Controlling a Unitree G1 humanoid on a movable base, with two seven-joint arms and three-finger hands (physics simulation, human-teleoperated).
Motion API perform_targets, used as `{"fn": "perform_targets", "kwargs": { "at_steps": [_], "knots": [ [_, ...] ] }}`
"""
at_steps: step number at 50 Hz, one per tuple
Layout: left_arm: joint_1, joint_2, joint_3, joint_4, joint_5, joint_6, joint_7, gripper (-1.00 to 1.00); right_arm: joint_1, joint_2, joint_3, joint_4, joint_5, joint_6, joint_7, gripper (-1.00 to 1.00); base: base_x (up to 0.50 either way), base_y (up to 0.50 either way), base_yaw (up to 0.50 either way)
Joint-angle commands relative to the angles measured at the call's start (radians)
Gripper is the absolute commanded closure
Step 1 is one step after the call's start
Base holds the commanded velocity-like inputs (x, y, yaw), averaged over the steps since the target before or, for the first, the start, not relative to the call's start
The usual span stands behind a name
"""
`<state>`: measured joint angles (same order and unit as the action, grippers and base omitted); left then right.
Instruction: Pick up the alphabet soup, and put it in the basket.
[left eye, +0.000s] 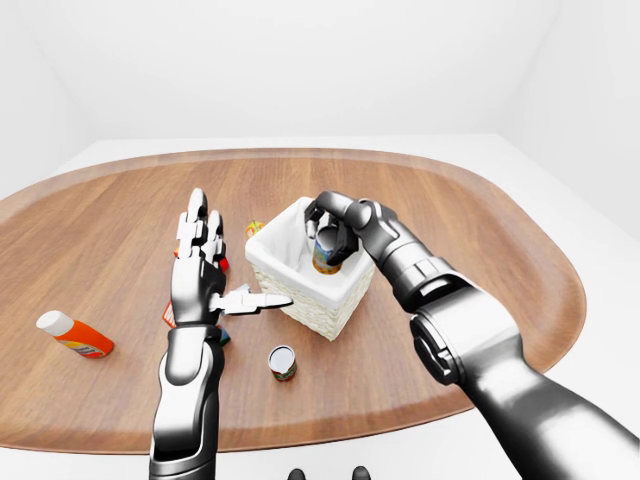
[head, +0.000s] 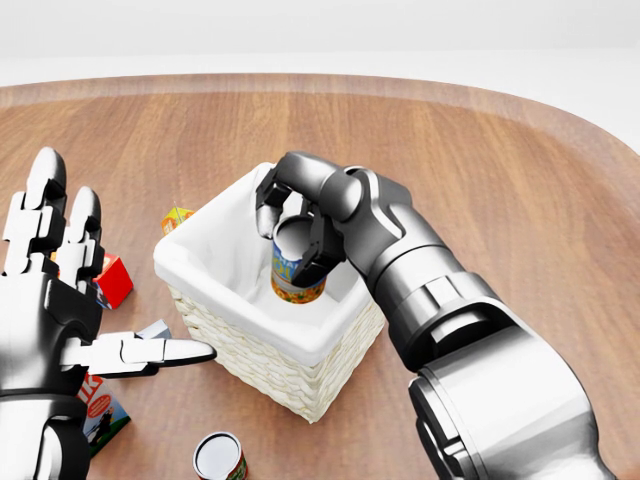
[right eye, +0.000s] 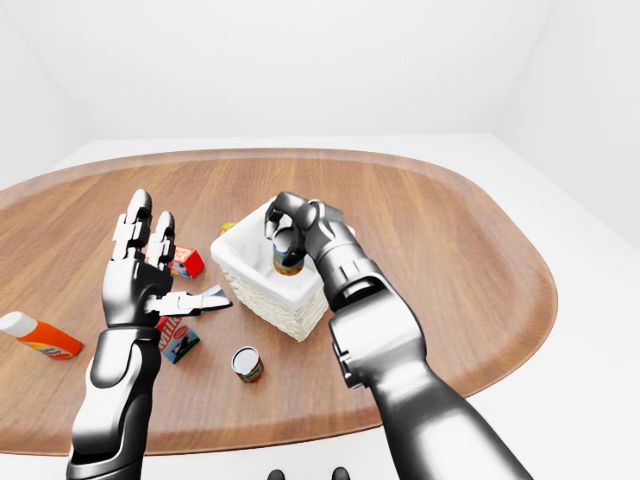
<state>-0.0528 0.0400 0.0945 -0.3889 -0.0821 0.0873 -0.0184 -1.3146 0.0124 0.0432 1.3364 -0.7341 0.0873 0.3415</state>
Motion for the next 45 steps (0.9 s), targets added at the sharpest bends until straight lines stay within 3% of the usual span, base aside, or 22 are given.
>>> {"fn": "perform_targets", "kwargs": {
  "at_steps": [1, 22, 33, 34, 36, 37, 45],
  "knots": [
    [-0.002, 0.001, 0.003, -0.004, -0.002, 0.000, 0.001, -1.00, -0.037, -0.003, -0.035, 0.009, -0.010, 0.000, -0.022, 1.00, 0.00, 0.00, 0.00],
    [-0.001, 0.003, 0.006, -0.004, -0.008, 0.000, 0.000, -1.00, -0.059, -0.015, -0.084, 0.022, 0.004, 0.000, -0.166, 1.00, 0.00, 0.00, 0.00],
    [-0.004, 0.004, 0.009, 0.010, -0.009, 0.000, -0.003, -1.00, -0.045, -0.012, -0.084, 0.025, 0.003, 0.000, -0.181, 1.00, 0.00, 0.00, 0.00],
    [-0.005, 0.004, 0.009, 0.013, -0.010, 0.000, -0.003, -1.00, -0.044, -0.011, -0.082, 0.025, 0.000, 0.000, -0.177, 0.40, 0.00, 0.00, 0.00],
    [-0.005, 0.004, 0.009, 0.013, -0.010, 0.000, -0.003, -1.00, -0.044, -0.011, -0.083, 0.025, 0.000, 0.000, -0.177, 0.40, 0.00, 0.00, 0.00],
    [-0.005, 0.005, 0.010, 0.015, -0.010, 0.000, -0.004, -1.00, -0.045, -0.011, -0.083, 0.025, 0.000, 0.000, -0.170, -1.00, 0.00, 0.00, 0.00],
    [-0.003, 0.004, 0.007, 0.012, -0.008, 0.000, -0.003, -1.00, -0.044, -0.008, -0.085, 0.024, 0.001, 0.000, -0.168, -1.00, 0.00, 0.00, 0.00]
  ]
}}
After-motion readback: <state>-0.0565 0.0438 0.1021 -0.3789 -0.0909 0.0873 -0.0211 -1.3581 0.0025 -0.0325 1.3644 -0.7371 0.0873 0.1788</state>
